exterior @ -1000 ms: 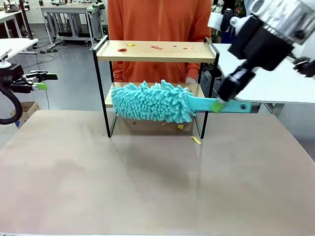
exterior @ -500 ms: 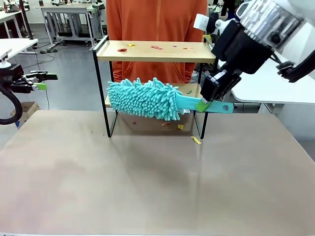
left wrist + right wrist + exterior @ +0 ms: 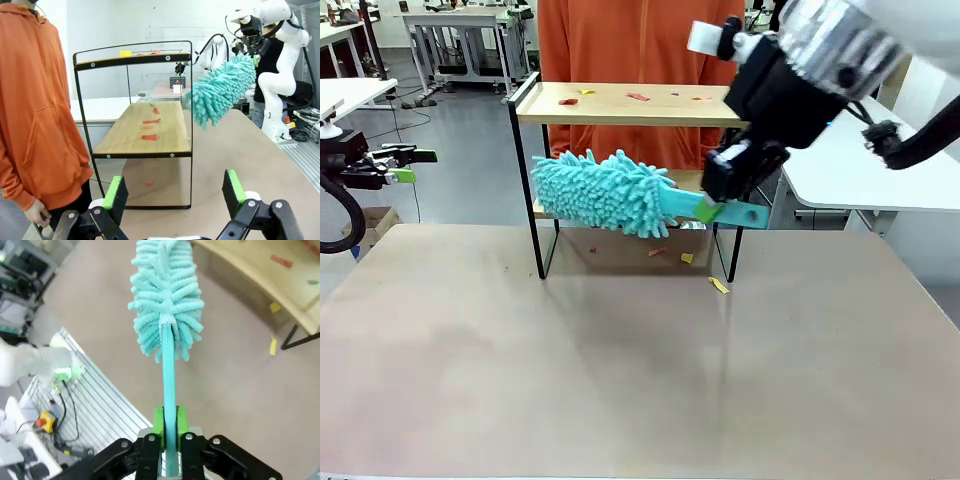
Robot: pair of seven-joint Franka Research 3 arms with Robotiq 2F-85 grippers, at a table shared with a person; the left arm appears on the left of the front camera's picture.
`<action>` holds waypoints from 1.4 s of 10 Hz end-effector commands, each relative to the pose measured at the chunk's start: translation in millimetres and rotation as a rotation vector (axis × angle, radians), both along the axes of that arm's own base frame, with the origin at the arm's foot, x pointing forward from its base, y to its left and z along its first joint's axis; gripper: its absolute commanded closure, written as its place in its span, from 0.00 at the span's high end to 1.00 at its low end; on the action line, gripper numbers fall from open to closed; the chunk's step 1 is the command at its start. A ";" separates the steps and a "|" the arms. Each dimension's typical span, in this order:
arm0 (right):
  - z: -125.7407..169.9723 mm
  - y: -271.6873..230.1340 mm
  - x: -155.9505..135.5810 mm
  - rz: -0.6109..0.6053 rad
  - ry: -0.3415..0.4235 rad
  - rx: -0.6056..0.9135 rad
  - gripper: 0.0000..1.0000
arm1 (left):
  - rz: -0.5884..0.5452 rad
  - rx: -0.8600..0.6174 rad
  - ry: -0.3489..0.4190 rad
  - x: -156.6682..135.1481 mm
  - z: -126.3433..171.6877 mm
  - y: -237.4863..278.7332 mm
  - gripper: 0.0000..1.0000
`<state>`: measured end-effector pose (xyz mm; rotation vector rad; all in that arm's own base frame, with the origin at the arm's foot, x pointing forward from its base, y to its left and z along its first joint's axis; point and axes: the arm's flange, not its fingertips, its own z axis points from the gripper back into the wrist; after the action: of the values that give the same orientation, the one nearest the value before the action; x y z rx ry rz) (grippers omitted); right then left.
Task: Clean the shelf.
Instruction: Clean the specific section of the Shelf indicated by the human with the Duster.
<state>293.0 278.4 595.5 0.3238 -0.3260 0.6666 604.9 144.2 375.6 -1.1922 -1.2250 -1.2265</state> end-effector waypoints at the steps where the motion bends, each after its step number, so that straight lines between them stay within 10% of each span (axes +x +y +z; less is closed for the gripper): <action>1: 4.7 35.4 6.5 -0.131 -0.005 -0.014 0.13 | 0.003 0.003 -0.016 -1.6 2.3 -1.3 1.00; 6: 7.4 106.9 38.5 -0.398 0.011 0.001 0.13 | 0.003 0.003 -0.016 -1.6 2.3 -1.3 1.00; 14: 1.0 120.3 46.8 -0.389 0.013 0.034 0.13 | 0.003 0.003 -0.016 -1.6 2.3 -1.3 1.00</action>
<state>343.8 405.3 593.7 0.2879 -0.3702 0.2754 604.8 144.3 375.4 -1.1922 -1.2250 -1.2261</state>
